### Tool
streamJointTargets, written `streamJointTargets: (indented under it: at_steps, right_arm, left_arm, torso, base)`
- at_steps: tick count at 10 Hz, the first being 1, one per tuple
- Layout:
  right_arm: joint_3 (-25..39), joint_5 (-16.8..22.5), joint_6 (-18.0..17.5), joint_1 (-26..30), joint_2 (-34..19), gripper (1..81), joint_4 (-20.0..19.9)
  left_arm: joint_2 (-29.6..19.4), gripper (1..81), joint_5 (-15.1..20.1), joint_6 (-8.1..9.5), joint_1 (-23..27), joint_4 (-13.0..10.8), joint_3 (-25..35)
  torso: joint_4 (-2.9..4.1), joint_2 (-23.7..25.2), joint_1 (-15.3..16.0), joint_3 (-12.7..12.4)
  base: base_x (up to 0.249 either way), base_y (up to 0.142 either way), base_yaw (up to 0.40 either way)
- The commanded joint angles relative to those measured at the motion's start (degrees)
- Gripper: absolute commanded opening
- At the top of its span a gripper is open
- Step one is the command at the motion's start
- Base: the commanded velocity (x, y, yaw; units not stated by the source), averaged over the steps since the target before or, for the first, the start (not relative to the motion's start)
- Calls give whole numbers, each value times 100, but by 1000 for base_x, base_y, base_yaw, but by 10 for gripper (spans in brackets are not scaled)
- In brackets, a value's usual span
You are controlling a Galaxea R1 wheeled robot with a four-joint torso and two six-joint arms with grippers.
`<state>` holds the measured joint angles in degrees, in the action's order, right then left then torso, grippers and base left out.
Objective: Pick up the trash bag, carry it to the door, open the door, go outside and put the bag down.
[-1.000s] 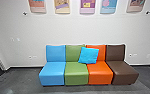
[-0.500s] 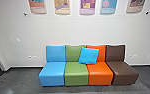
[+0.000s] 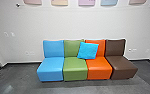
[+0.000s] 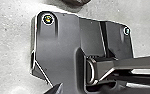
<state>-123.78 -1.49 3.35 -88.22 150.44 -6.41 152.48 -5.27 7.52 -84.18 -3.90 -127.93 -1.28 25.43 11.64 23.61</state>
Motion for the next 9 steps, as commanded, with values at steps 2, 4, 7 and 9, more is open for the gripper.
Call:
streamJointTargets:
  at_steps: [2,4,7,9]
  right_arm:
    - [1208,281,-28,160,-1207,811,-97]
    - [1534,245,-36,265,-1682,811,-290]
    - [2184,228,-36,652,-2393,811,-747]
    - [2736,263,-36,976,-2893,811,-923]
  left_arm:
    - [-270,811,316,-5,563,372,48]
    - [-314,811,500,-5,783,522,22]
    - [-332,811,940,-5,1082,663,13]
    - [-323,811,949,-5,1276,838,13]
  torso:
    - [0,724,470,149]
    - [-2,1043,675,247]
    - [-2,1662,1067,271]
    - [-2,2057,1313,273]
  base:
    - [0,0,0]
    - [0,0,0]
    - [0,0,0]
    - [0,0,0]
